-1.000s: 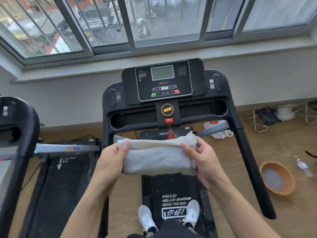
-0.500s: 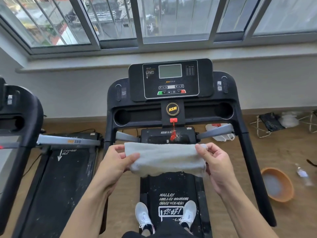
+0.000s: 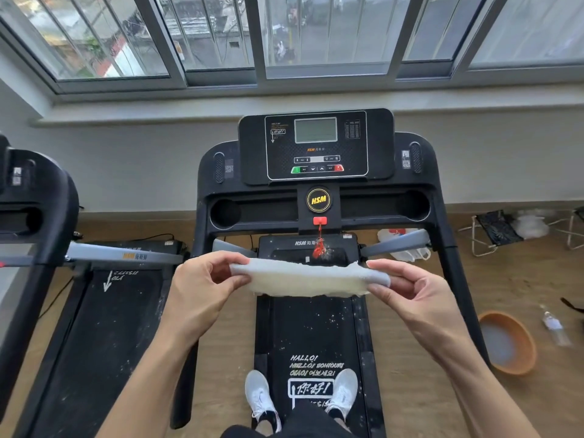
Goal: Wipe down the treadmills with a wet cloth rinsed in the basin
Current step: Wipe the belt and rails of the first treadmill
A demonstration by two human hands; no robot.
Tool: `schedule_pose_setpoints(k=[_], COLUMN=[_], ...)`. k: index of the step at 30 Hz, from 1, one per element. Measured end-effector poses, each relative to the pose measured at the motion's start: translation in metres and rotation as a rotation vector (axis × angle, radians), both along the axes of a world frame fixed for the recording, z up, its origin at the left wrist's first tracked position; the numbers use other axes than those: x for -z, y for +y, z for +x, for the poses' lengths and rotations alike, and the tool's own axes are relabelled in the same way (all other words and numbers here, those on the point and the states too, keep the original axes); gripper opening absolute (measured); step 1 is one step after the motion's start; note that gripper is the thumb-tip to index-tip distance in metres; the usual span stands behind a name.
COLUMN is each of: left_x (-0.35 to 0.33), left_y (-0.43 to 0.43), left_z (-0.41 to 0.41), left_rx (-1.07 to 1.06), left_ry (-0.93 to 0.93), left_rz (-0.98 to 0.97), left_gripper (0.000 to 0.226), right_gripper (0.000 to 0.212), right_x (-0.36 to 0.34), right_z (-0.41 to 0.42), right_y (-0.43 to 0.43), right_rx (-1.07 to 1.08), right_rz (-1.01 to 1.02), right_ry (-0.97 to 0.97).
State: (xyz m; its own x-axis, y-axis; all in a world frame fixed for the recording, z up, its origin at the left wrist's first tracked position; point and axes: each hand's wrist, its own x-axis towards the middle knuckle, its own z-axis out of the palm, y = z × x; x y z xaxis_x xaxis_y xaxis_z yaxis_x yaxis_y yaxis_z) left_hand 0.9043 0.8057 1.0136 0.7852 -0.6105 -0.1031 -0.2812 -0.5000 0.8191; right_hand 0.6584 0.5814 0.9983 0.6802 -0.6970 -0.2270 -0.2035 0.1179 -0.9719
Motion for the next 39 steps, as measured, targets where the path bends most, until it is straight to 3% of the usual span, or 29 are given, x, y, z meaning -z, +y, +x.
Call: schedule_pose_setpoints(k=[10, 13, 16, 19, 22, 24, 27, 32, 39], left_x=[-0.003, -0.003, -0.008, -0.001, 0.024, 0.045, 0.071, 0.071, 0.053], left_y=[0.0, -0.003, -0.006, -0.03, -0.065, -0.08, -0.077, -0.072, -0.076], left_z=[-0.008, -0.004, -0.007, -0.026, -0.048, -0.05, -0.042, -0.046, -0.048], left_rx=[0.039, 0.073, 0.128, -0.021, -0.235, -0.225, -0.204, -0.194, -0.068], left_ry=[-0.117, 0.048, 0.289, 0.19, -0.072, -0.134, -0.124, -0.086, -0.028], left_rz=[-0.112, -0.164, -0.368, -0.44, -0.311, -0.21, -0.073, -0.099, -0.082], left_gripper=[0.021, 0.011, 0.013, 0.015, 0.012, 0.01, 0.01, 0.013, 0.009], right_gripper=[0.028, 0.021, 0.011, 0.007, 0.013, 0.007, 0.008, 0.011, 0.011], right_x=[-0.021, -0.025, -0.039, -0.043, -0.014, 0.011, 0.044, 0.066, 0.04], right_z=[-0.014, -0.014, -0.013, -0.003, 0.018, 0.027, 0.024, 0.021, 0.04], right_y=[0.014, 0.009, 0.01, 0.013, 0.006, -0.002, -0.013, -0.019, -0.011], right_rx=[0.081, 0.068, 0.037, 0.107, 0.207, 0.253, 0.241, 0.216, 0.175], right_rz=[-0.557, -0.65, -0.478, -0.45, -0.528, -0.501, -0.522, -0.568, -0.407], right_ry=[-0.001, 0.042, -0.06, -0.078, 0.067, 0.165, 0.282, 0.346, 0.214])
